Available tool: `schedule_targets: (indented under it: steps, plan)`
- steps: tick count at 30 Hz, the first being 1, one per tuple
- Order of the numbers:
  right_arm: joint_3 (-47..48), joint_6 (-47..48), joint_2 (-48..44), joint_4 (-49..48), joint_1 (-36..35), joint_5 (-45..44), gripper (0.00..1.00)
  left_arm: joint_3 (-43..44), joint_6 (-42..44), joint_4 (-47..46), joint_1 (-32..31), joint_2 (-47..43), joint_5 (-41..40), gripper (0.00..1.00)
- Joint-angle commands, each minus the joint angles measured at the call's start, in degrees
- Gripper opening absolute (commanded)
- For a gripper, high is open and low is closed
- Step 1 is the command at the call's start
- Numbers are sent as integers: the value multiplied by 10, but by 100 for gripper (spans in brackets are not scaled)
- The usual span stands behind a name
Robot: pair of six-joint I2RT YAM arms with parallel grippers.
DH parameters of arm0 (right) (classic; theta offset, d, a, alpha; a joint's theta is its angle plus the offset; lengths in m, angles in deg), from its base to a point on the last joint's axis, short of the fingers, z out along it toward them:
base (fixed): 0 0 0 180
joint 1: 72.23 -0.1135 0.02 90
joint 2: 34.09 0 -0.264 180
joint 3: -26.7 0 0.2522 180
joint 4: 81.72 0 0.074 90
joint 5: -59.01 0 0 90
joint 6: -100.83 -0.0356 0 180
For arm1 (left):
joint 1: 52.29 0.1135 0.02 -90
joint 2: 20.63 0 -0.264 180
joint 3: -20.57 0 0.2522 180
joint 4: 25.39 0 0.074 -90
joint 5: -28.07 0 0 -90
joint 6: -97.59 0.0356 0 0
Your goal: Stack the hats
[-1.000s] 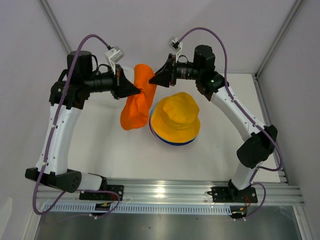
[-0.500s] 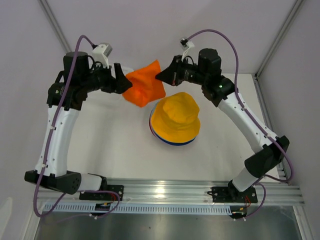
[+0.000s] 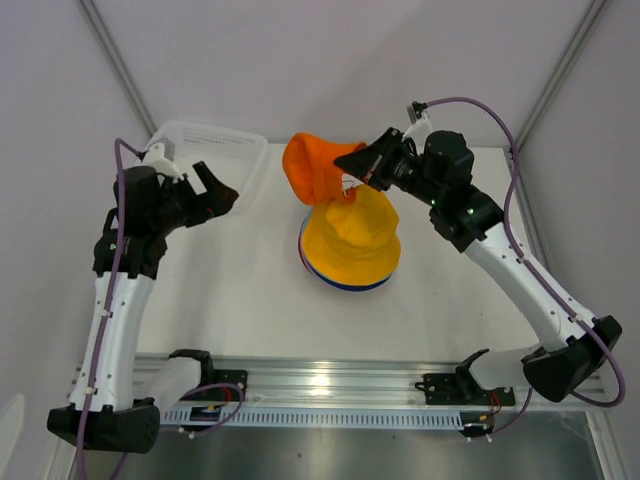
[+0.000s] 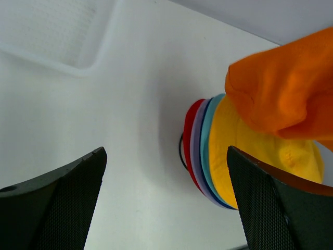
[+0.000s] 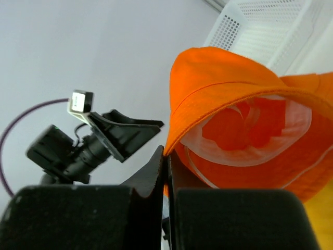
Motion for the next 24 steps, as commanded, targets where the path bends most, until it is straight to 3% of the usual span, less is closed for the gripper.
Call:
schedule_targets:
  steps: [1, 5, 8, 10, 14, 19, 23, 24]
  plan:
    - [-38, -68, -34, -62, -3, -44, 0, -61, -82, -105, -2, -4, 91, 100]
    - [-124, -125, -67, -100, -13, -104, 0, -66, -85, -109, -35, 14, 78, 99]
    - [-135, -128, -68, -164, -32, -153, 0, -64, -86, -112, -40, 24, 81, 99]
    - [-99, -103, -37, -167, -43, -197, 0, -63, -90, -129, -42, 24, 104, 100]
    - [-12, -66, 43, -168, -61, -183, 0, -50, -77, -157, -77, 23, 149, 99]
    - [76, -67, 122, -166, -72, -179, 0, -13, -29, -142, -138, 19, 115, 99]
    - [78, -74, 144, -192, -92, -236, 0, -40, -15, -171, -164, -11, 108, 99]
    - [81, -69, 151, -197, -102, -241, 0, -45, -11, -172, -171, -19, 74, 99]
